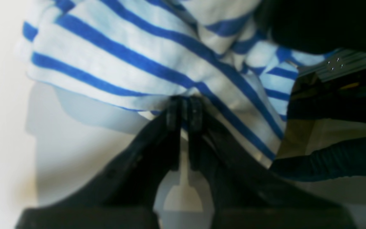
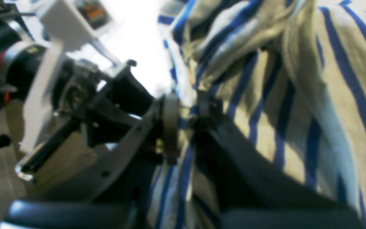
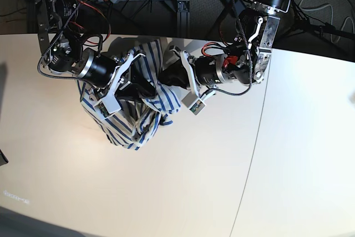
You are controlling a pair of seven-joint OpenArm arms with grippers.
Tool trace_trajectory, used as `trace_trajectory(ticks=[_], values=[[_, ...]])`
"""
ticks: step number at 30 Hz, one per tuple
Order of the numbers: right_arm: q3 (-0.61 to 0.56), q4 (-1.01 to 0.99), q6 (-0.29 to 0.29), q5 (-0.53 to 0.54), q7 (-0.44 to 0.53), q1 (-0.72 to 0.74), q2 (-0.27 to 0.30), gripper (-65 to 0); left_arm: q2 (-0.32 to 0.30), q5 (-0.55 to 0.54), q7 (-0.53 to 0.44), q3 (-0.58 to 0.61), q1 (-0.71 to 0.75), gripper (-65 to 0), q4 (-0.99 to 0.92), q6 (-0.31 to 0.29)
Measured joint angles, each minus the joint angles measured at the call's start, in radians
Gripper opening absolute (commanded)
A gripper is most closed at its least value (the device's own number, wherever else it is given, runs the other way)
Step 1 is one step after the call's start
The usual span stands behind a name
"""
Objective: Fold the T-shirt properly
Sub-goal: 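Grasp the bundle with both grippers and fold it over itself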
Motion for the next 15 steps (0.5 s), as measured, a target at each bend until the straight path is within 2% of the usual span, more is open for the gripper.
trace_trajectory(ticks=[1, 4, 5, 6, 10, 15], values=[[0.000, 0.000, 0.000, 0.001, 0.000, 0.000, -0.001, -65.0, 0.000, 0.000, 0.000, 0.000, 0.000, -60.9, 0.000, 0.000], [0.000, 0.000, 0.000, 0.002, -0.006, 0.000, 0.000, -38.6, 0.000, 0.000, 0.000, 0.000, 0.000, -60.9, 0.000, 0.000], [0.000, 0.000, 0.000, 0.018, -0.022, 0.000, 0.000, -32.5, 0.001, -0.001, 0.000, 0.000, 0.000, -60.9, 0.000, 0.000], [0.000, 0.000, 0.000, 0.035, -0.033, 0.000, 0.000, -29.7, 0.001, -0.001, 0.000, 0.000, 0.000, -60.9, 0.000, 0.000], [0.000, 0.015, 0.001, 0.098, -0.089, -0.001, 0.000, -29.6, 0.000, 0.010, 0.000, 0.000, -0.001, -60.9, 0.000, 0.000], [0.000, 0.077, 0.001, 0.106, -0.082, -0.011, 0.000, -29.6, 0.000, 0.041, -0.008, 0.000, -0.003, -60.9, 0.000, 0.000]])
